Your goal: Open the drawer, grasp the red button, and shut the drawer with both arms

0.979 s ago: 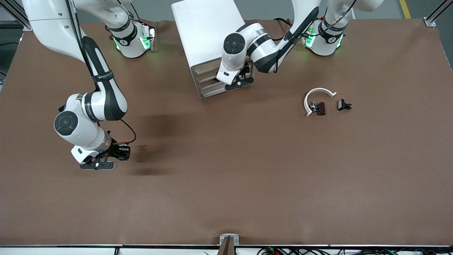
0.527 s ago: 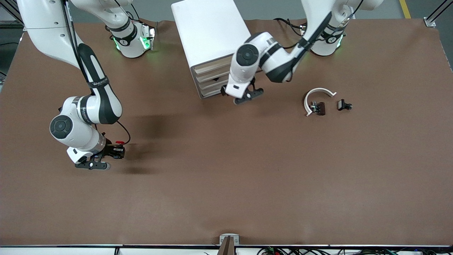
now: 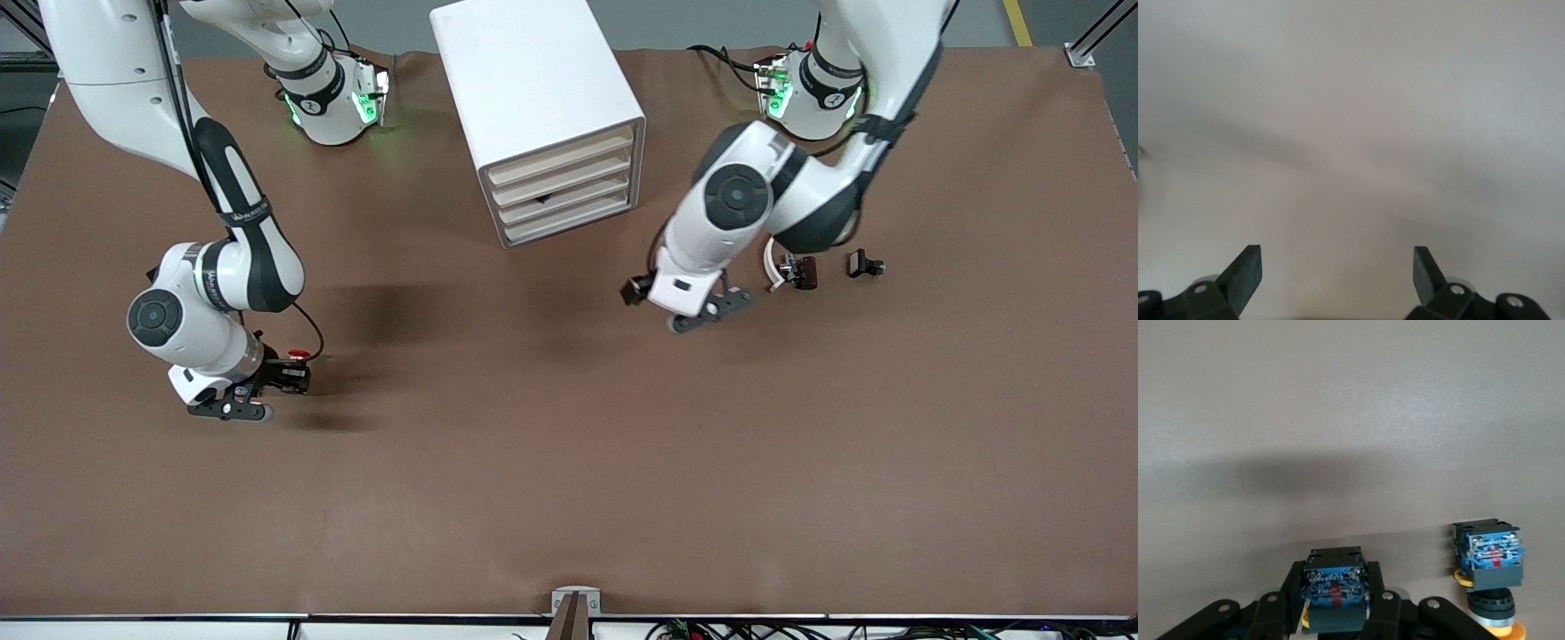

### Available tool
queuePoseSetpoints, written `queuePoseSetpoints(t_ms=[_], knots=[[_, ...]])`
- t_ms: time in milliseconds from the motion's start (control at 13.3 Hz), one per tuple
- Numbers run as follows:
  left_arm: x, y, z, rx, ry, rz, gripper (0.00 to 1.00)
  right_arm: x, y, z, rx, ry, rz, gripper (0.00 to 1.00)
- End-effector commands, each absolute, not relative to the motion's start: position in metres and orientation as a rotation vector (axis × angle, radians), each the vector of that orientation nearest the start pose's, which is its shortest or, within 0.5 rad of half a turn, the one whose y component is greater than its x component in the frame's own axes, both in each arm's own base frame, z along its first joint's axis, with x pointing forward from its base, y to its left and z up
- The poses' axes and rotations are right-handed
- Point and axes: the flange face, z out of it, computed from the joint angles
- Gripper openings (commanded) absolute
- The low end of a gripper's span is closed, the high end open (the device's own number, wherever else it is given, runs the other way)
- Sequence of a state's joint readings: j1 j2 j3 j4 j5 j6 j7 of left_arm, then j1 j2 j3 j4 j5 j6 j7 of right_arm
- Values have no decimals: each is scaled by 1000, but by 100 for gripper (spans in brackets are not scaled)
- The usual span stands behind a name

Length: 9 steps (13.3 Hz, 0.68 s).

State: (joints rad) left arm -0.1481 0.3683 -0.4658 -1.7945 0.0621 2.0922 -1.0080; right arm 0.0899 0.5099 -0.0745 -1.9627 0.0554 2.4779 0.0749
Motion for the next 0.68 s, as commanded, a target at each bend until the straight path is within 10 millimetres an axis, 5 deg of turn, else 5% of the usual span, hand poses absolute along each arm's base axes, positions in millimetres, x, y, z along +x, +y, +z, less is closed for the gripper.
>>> queuePoseSetpoints(t_ms=[0, 226, 603], knots=[[565, -301, 393, -3091, -525, 80, 100, 615, 4, 209, -3134, 144, -40, 0], [595, -244, 438, -3083, -460, 3, 100, 615, 0, 196, -3140, 55, -91, 0], [599, -184, 518, -3056, -333, -14, 100, 614, -20, 190, -3143, 51, -84, 0]])
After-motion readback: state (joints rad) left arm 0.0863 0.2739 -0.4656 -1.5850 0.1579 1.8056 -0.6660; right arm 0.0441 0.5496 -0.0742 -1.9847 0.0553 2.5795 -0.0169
